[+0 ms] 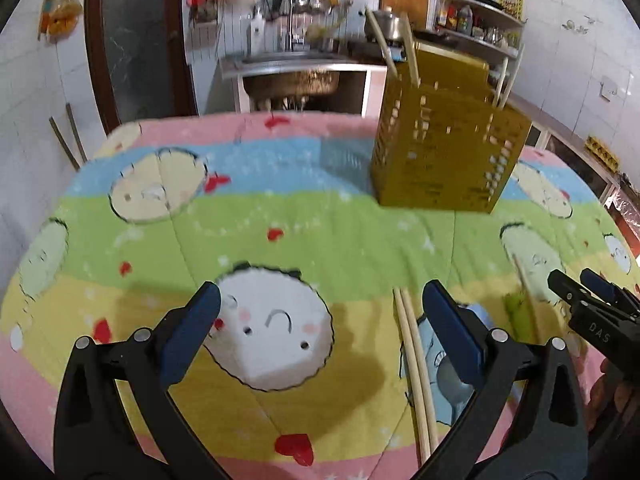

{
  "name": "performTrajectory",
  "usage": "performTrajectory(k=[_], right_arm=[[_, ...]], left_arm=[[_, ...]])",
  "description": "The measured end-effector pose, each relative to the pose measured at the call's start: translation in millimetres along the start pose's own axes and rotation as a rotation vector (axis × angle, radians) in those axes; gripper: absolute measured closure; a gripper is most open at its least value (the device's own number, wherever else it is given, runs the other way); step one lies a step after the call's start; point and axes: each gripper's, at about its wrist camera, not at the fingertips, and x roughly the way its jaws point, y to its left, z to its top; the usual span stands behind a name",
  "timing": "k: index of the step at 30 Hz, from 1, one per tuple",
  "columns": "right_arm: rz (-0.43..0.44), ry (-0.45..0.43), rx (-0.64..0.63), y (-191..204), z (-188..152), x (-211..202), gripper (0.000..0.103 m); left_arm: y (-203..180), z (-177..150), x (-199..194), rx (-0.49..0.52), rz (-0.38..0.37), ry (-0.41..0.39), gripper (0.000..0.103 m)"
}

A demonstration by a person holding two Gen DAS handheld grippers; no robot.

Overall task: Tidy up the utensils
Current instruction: 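Bring both open tools back down to the remaining chopsticks on the quilt, then close the left tool on chopsticks while the right tool grips a single chopstick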

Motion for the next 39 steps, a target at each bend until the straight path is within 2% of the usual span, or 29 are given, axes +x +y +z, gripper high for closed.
performTrajectory(k=[8,13,18,30,36,39], right_arm=[[0.004,0.037,-0.007,3,-5,12,0.03],[0.009,0.058,0.007,1,-5,17,0.03],[0.007,0.064,0.001,3,-5,18,0.03],[0.006,0.071,-0.028,16,-9,12,0.031],[0.025,0.033,-0.018,18,-7,-1,0.031],[0.015,0.057,-0.054,25,-8,6,0.038]], left_arm=[[-13,-21,30,0.033,-0.011,0.087,0.006],[-16,-26,37,0.04,-0.013,0.109,0.006],[-11,-27,39,0.022,-0.02,0.116,0.006],[-19,-30,41,0.068,0.001,0.126,0.007],[-20,-31,41,0.072,0.002,0.129,0.008],[-20,-31,41,0.073,0.001,0.131,0.008]])
